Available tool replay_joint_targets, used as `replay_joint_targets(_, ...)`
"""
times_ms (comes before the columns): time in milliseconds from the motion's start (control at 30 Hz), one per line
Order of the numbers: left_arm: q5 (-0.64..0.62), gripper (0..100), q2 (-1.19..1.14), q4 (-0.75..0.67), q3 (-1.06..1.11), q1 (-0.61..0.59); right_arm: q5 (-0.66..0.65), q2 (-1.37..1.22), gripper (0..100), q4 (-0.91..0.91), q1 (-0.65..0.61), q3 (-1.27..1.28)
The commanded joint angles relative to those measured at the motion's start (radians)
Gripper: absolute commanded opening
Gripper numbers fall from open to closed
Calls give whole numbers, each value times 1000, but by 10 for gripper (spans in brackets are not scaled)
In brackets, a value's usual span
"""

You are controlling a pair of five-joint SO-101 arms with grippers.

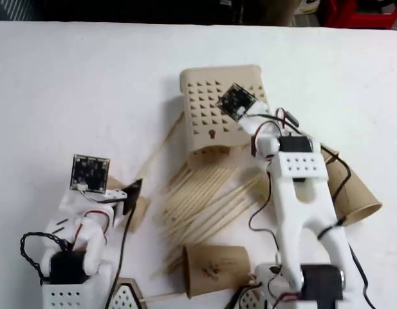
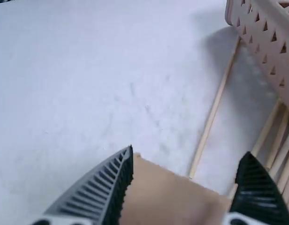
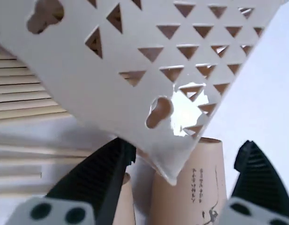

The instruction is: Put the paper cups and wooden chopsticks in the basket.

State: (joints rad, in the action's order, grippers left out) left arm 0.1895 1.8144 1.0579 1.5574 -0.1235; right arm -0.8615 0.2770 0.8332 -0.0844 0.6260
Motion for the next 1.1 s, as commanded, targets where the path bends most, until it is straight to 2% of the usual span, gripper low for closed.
replay_joint_targets(0, 6, 347, 8, -26, 0, -7, -8, -53, 337, -99, -10, -46)
replay_joint_targets(167, 8, 347, 8, -29, 3, -7, -2, -134, 303, -208, -10, -49)
replay_joint_targets(400, 9, 347, 8, -28, 3, -7, 0, -59, 17, -217, -28, -68)
replay_joint_targets(867, 9, 347, 8, -25, 5, -7, 170, 176, 19, -208, 2, -140)
replay_joint_targets(1067, 9, 347, 8, -25, 5, -7, 259, 143, 19, -76, 36, -318)
